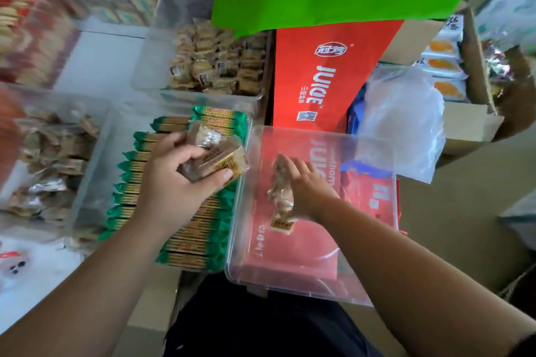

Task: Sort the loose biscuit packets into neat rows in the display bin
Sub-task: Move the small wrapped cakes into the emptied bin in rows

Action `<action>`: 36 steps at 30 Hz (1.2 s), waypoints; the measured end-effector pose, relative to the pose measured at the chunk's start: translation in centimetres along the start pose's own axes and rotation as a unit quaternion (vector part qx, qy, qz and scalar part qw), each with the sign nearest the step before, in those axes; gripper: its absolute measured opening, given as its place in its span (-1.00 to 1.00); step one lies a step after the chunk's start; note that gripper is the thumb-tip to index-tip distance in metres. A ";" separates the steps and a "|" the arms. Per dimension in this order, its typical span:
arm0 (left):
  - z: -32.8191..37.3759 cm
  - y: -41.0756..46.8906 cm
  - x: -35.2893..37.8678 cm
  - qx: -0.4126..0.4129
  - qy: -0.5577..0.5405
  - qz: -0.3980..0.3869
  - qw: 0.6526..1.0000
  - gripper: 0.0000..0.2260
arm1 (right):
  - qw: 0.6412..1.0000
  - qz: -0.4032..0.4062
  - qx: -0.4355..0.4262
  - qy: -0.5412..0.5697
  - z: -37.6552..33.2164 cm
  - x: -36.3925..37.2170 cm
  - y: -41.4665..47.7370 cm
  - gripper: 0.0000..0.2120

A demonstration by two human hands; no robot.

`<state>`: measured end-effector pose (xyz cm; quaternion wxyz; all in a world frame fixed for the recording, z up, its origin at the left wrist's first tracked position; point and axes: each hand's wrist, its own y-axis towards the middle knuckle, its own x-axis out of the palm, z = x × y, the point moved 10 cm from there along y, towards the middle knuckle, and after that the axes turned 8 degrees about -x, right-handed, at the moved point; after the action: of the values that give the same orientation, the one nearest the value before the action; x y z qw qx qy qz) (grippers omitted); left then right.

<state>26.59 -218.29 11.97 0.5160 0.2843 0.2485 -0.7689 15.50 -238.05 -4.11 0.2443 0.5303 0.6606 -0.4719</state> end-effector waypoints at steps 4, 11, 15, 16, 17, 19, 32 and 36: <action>-0.3 -0.2 0.2 0.000 -0.003 -0.001 1.000 -0.74 | 0.998 0.021 -0.018 0.051 -0.1 1.2 1.2 0.19; -1.3 1.2 -0.1 -0.006 -0.050 -0.016 0.999 -0.72 | 0.967 0.094 0.107 0.213 2.6 2.6 -0.2 0.26; -0.7 1.5 0.1 0.032 0.002 -0.044 0.999 -0.71 | 0.924 0.155 0.182 0.299 4.0 2.4 -0.5 -0.02; -0.8 1.6 0.1 0.032 0.004 -0.049 0.998 -0.71 | 0.923 0.163 0.182 0.298 3.9 2.1 -0.2 -0.05; -0.9 1.7 0.0 0.028 -0.001 -0.051 0.998 -0.72 | 0.925 0.170 0.174 0.292 3.7 1.6 0.4 -0.06; -1.0 1.8 -0.2 0.023 -0.013 -0.051 0.998 -0.73 | 0.932 0.181 0.144 0.280 3.0 0.7 1.5 -0.09; -0.4 2.7 0.2 0.031 0.014 -0.075 0.997 -0.67 | 0.937 0.143 0.153 0.281 3.3 2.1 1.1 0.23; -0.6 2.4 0.0 0.028 0.031 -0.073 0.996 -0.61 | 0.918 0.125 0.212 0.311 3.9 4.0 0.9 0.40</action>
<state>28.96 -218.78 11.34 0.4419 0.3035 0.2626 -0.8023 14.38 -239.63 -9.41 -0.0344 0.7677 0.5163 -0.3779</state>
